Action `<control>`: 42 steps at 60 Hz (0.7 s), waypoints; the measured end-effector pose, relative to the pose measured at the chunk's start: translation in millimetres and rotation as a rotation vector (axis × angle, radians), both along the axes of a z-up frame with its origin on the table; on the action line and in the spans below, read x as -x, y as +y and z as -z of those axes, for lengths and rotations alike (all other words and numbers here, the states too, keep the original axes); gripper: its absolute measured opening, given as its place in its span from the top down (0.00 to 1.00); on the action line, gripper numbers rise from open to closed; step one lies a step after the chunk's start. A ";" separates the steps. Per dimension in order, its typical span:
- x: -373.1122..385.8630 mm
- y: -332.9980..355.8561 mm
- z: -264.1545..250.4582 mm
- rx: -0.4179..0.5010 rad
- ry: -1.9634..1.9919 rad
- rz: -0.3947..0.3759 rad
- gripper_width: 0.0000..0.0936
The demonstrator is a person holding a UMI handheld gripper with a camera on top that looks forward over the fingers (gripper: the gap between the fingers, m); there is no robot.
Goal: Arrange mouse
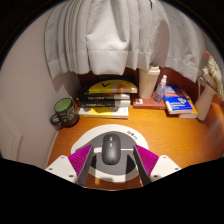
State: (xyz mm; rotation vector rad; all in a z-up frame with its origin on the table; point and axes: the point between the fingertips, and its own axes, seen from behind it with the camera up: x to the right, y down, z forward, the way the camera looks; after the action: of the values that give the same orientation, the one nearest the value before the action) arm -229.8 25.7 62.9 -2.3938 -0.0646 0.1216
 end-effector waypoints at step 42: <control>-96.3 -245.9 -173.6 -0.256 0.009 0.042 0.17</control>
State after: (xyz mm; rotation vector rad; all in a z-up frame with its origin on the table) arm -133.5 -220.2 236.5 -2.1373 -0.0239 0.0976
